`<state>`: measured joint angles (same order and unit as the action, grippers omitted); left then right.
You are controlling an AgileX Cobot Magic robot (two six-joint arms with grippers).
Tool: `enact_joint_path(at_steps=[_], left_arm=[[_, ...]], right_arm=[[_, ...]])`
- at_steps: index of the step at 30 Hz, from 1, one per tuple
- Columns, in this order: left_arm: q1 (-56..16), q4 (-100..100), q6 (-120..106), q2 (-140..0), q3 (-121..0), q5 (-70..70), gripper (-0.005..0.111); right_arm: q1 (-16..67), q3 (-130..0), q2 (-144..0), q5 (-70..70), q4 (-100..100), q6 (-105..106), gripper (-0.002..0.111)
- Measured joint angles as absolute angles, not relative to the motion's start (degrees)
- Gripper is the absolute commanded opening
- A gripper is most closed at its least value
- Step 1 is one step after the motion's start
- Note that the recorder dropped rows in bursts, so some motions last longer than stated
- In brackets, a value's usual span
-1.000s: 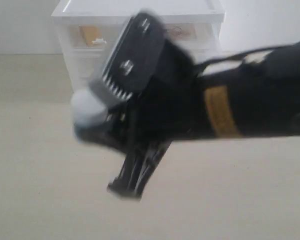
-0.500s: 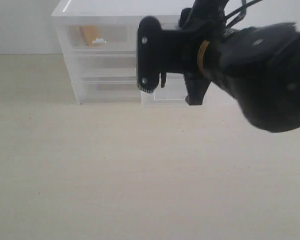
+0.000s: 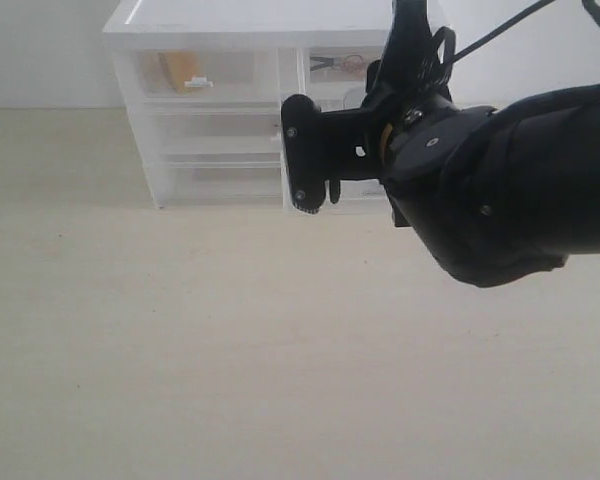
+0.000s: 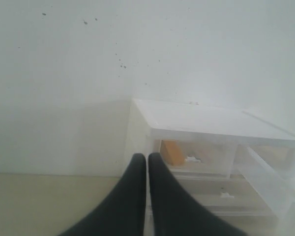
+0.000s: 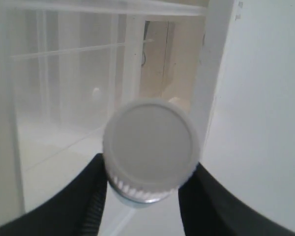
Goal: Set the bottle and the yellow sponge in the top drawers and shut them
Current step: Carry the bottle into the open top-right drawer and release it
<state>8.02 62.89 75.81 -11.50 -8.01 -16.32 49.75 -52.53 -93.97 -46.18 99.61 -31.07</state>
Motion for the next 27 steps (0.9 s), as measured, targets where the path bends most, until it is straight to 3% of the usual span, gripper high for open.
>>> enact_joint_path(at_steps=[1, 2, 4, 6, 15, 17, 21, 27], left_arm=[[8.02, 62.89, 75.81, -11.50, -8.01, -16.32, 0.004], [8.02, 62.89, 75.81, -11.50, -8.01, -16.32, 0.004], [8.02, 62.89, 75.81, -11.50, -8.01, -16.32, 0.004], [8.02, 62.89, 75.81, -11.50, -8.01, -16.32, 0.004], [8.02, 62.89, 75.81, -11.50, -8.01, -16.32, 0.004], [8.02, 62.89, 75.81, -11.50, -8.01, -16.32, 0.004], [8.02, 62.89, 75.81, -11.50, -7.89, -16.32, 0.004], [8.02, 62.89, 75.81, -11.50, -7.89, -16.42, 0.004]], right_arm=[[49.75, -52.64, -93.97, -46.18, 99.61, -31.07, 0.016], [49.75, -52.75, -93.97, -46.18, 99.61, -31.22, 0.033], [49.75, -53.86, -94.05, -46.18, 99.61, -32.07, 0.051], [49.75, -54.86, -94.05, -45.68, 99.72, -32.08, 0.062], [49.75, -55.21, -93.03, -48.73, 99.72, -31.70, 0.064], [49.75, -55.21, -90.16, -48.83, 99.72, -34.04, 0.060], [49.65, -55.32, -84.75, -45.47, 95.34, -42.54, 0.000], [49.27, -55.32, -84.22, -39.37, 89.12, -47.41, 0.000]])
